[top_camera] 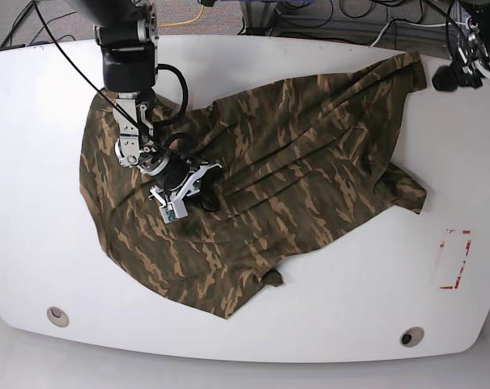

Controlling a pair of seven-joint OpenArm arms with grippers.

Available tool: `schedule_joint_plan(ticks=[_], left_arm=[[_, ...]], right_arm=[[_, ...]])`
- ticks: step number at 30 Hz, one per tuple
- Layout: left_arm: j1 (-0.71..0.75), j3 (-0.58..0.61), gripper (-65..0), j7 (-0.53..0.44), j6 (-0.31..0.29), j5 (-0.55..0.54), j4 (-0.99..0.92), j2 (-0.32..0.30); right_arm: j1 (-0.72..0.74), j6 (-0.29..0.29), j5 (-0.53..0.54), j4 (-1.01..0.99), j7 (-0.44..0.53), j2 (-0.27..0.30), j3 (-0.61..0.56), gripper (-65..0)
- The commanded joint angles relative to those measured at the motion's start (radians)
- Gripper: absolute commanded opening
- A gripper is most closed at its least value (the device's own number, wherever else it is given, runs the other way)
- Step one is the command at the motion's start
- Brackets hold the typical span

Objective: Layout the t-shirt on the table in an organized manner, then fold the t-shirt properly
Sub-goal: 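Pull the grasped shirt edge away from the right gripper with the left gripper, then drag the shirt with both grippers, spreading it apart across the table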

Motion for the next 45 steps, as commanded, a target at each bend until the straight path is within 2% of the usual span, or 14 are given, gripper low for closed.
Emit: schedule_joint_plan(ticks=[1,2,3,9,14,21,25,29,33,40,45], left_arm=[[-0.082,0.0,-28.7,-0.007,0.002,-0.025,0.013,-0.017],[-0.108,0.003,-28.6,-0.007,0.004,-0.025,0.01,-0.017],[-0.169,0.018,-28.6,-0.007,0.004,-0.02,0.004,-0.015],[-0.383,0.111,-28.6,-0.007,0.005,0.06,-0.098,-0.011],[-0.528,0.18,-28.5,-0.007,0.005,0.161,-0.239,0.023],[-0.674,0.224,-28.6,-0.007,0.002,0.244,-0.377,0.088],[-0.739,0.259,-28.6,-0.007,0.001,0.284,-0.389,0.129],[-0.779,0.302,-28.6,-0.007,0.001,0.316,-0.389,0.164],[-0.818,0.338,-28.6,-0.007,0.001,0.325,-0.391,0.178],[-0.857,0.387,-28.6,-0.026,0.001,0.377,-0.432,0.241],[-0.868,0.385,-28.6,-0.026,-0.001,0.408,-0.441,0.267]], right_arm=[[-0.006,-0.012,-0.029,0.087,-0.085,0.007,0.0,-53.9],[-0.007,-0.012,-0.027,0.11,-0.099,0.007,0.0,-51.7],[-0.017,-0.014,-0.027,0.156,-0.125,0.007,0.0,-45.7],[-0.043,-0.014,-0.032,0.306,-0.191,0.006,-0.002,-24.3],[-0.035,-0.014,-0.032,0.409,-0.272,0.01,0.0,-15.9],[0.034,-0.014,-0.035,0.432,-0.314,0.01,0.073,-14.3],[0.148,-0.014,-0.035,0.325,-0.347,0.012,0.092,-14.6],[0.256,-0.014,-0.033,0.159,-0.33,0.027,0.093,-14.7],[0.365,-0.014,-0.033,-0.063,-0.251,0.04,0.093,-14.7],[0.51,-0.016,-0.035,-0.43,-0.034,0.076,0.087,-14.7],[0.539,-0.026,-0.036,-0.548,0.079,0.116,0.087,-14.7]])
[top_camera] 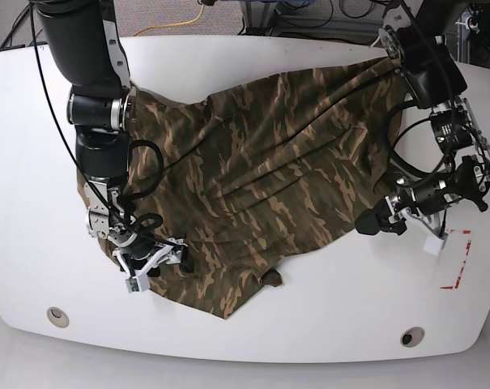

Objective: Layout the t-shirt on the table in an organized manner, then fold the t-shirt properly
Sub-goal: 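Drag the shirt with both grippers, spreading it apart across the table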

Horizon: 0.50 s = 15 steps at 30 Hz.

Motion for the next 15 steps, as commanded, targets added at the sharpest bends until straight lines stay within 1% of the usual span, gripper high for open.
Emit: schedule_joint_plan(ticks=[1,4,10,12,15], left_arm=[[-0.027,-0.007,-28.6,-0.015,-0.001,-0.025,0.018,-0.012],[-0.019,-0.007,-28.6,-0.015,-0.001,-0.025,0.03,-0.015],[0.032,-0.009,-28.9,-0.015,-0.001,-0.041,0.037,-0.021],[0.048,-0.01,-28.9,-0.015,-0.001,-0.056,0.048,-0.029],[0.084,-0.01,-28.9,-0.015,-0.001,-0.077,0.076,-0.052]], right_arm=[[0.043,-0.02,0.015,-0.013,0.056,0.04,0.0,-14.7],[0.039,-0.061,0.015,-0.013,0.056,0.066,0.0,-14.7],[-0.027,-0.075,0.024,0.021,0.054,0.139,0.007,-14.7],[-0.069,-0.075,0.026,0.052,0.054,0.16,0.007,-14.7],[-0.144,-0.077,0.027,0.15,0.037,0.194,0.016,-14.7]])
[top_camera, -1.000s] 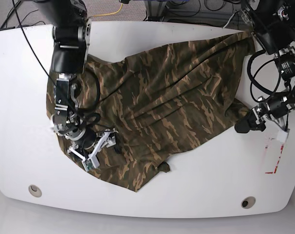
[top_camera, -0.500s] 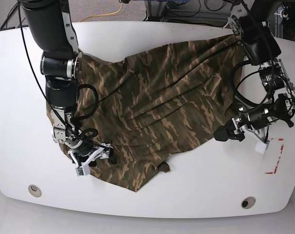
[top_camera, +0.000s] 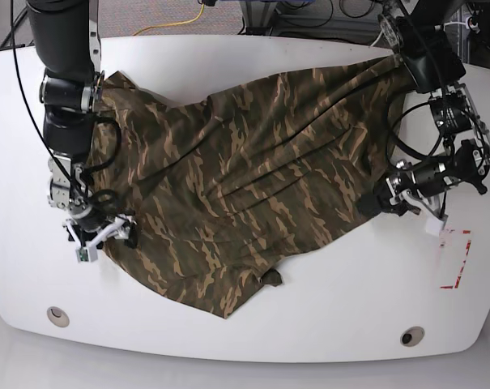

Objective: Layout the t-shirt on the table in an organized manner, then fold the t-shirt properly
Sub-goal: 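Drag the shirt with both grippers, spreading it apart across the table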

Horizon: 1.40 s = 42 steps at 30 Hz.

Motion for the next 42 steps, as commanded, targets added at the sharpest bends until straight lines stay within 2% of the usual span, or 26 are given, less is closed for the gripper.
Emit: schedule_joint_plan(ticks=[1,9,16,22,28,35,42], left_arm=[[-0.001,-0.004,-28.9,-0.012,-0.001,-0.045,0.045,-0.035],[0.073,-0.004,-28.9,-0.012,-0.001,-0.048,0.118,-0.067],[0.118,-0.004,-28.9,-0.012,-0.001,-0.048,0.164,-0.076],[0.133,-0.004,-29.0,-0.009,-0.001,-0.048,0.164,-0.082],[0.139,-0.004,-29.0,-0.009,-0.001,-0.049,0.164,-0.082],[0.151,-0.004,-29.0,-0.008,-0.001,-0.049,0.164,-0.082],[0.151,-0.004,-29.0,-0.008,-0.001,-0.049,0.164,-0.104]], right_arm=[[-0.031,0.004,0.015,0.097,-0.007,0.039,0.025,-14.7],[-0.246,0.017,0.014,0.456,-0.206,0.052,0.286,-14.6],[-0.363,0.072,0.014,0.675,-0.315,0.045,0.353,-14.6],[-0.435,0.107,0.014,0.778,-0.377,-0.01,0.468,-14.6],[-0.491,0.177,0.014,0.829,-0.469,-0.052,0.568,-14.6],[-0.548,0.177,0.014,0.873,-0.536,-0.104,0.659,-14.6],[-0.616,0.177,0.014,0.939,-0.598,-0.162,0.68,-14.6]])
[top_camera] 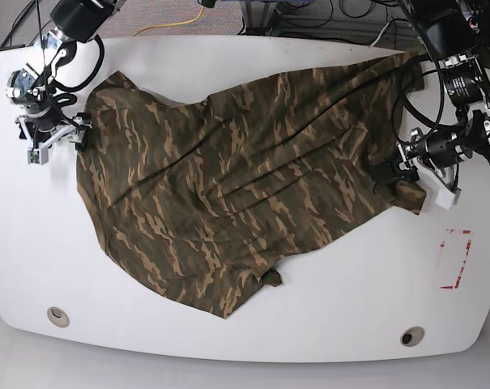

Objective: Layout the t-shirt on the table in an organized manner, then fold the t-shirt properly
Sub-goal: 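Drag the shirt with both grippers, spreading it apart across the table, then hold the shirt corners with both grippers, adjusting the grasps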

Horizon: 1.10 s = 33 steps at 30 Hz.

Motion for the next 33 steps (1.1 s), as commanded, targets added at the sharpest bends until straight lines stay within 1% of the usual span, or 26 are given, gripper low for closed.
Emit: schedule_joint_plan(ticks=[1,8,12,17,20,22,25,27,29,30,31,32,33], left_arm=[[-0.015,-0.004,-29.0,-0.013,-0.002,-0.025,0.019,-0.019],[-0.014,-0.004,-29.0,-0.013,-0.002,-0.025,0.019,-0.022],[0.005,-0.004,-29.0,-0.013,-0.002,-0.03,0.022,-0.045],[0.012,-0.005,-29.0,-0.013,-0.01,-0.076,0.048,-0.05],[0.041,-0.015,-29.0,-0.013,-0.031,-0.119,0.056,-0.08],[0.052,-0.036,-29.0,-0.013,-0.045,-0.14,0.056,-0.091],[0.084,-0.082,-29.0,-0.012,-0.065,-0.171,0.056,-0.105],[0.112,-0.116,-29.0,0.001,-0.084,-0.192,0.056,-0.119],[0.134,-0.147,-29.0,0.001,-0.107,-0.209,0.056,-0.126],[0.146,-0.159,-29.2,0.001,-0.116,-0.22,0.056,-0.126],[0.16,-0.171,-29.2,0.001,-0.125,-0.232,0.056,-0.126],[0.184,-0.191,-29.2,0.001,-0.134,-0.251,0.057,-0.128],[0.203,-0.2,-29.2,0.001,-0.14,-0.265,0.057,-0.128]], right_arm=[[-0.008,0.003,0.019,0.046,0.012,-0.002,0.001,-14.6],[-0.08,0.003,0.019,0.132,0.001,-0.082,-0.008,-14.6],[-0.096,0.003,0.018,0.155,-0.001,-0.12,-0.016,-14.6],[-0.102,0.003,0.019,0.147,-0.001,-0.128,-0.039,-14.7],[-0.103,0.003,0.019,0.136,-0.001,-0.129,-0.042,-15.5],[-0.1,0.003,0.019,0.129,-0.001,-0.129,-0.042,-19.7],[-0.1,0.003,0.019,0.116,-0.001,-0.129,-0.044,-34.1],[-0.099,0.003,0.019,0.112,0.001,-0.128,-0.044,-46.5],[-0.099,0.003,0.019,0.112,0.001,-0.126,-0.044,-57.1],[-0.099,0.003,0.019,0.11,0.001,-0.126,-0.044,-60.9],[-0.099,0.003,0.019,0.11,0.001,-0.126,-0.045,-63.6],[-0.099,0.003,0.019,0.11,0.001,-0.126,-0.05,-64.8],[-0.099,0.003,0.019,0.11,0.001,-0.126,-0.058,-64.4]])
